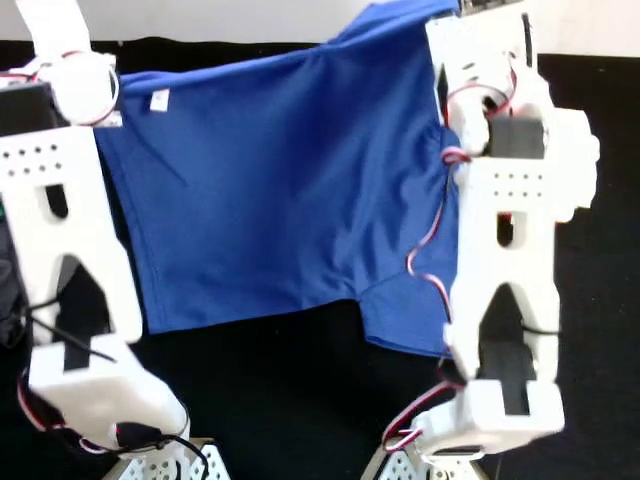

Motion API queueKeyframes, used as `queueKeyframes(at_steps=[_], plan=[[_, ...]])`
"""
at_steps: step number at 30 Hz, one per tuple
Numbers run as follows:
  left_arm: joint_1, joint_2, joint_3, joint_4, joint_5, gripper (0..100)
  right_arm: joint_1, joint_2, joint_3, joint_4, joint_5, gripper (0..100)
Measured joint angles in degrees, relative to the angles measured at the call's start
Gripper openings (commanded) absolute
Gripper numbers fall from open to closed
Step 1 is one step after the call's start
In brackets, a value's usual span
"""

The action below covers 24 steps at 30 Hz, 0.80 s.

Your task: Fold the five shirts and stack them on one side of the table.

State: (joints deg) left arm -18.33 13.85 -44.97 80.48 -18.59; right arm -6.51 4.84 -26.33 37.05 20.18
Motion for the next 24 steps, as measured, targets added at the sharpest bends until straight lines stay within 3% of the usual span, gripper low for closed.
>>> queueKeyframes(at_steps=[7, 16, 24], plan=[[-0.97, 13.80, -12.75, 2.81, -3.78, 1, -1.58, 11.87, -7.82, 6.33, 0.00, 0.5], [-1.05, 25.14, -14.07, 2.99, -3.96, 1, -2.11, 22.59, -8.00, 6.51, 0.00, 0.5], [0.79, 26.99, -14.07, 13.45, -3.96, 1, -2.11, 24.26, -8.09, 19.69, 0.00, 0.5]])
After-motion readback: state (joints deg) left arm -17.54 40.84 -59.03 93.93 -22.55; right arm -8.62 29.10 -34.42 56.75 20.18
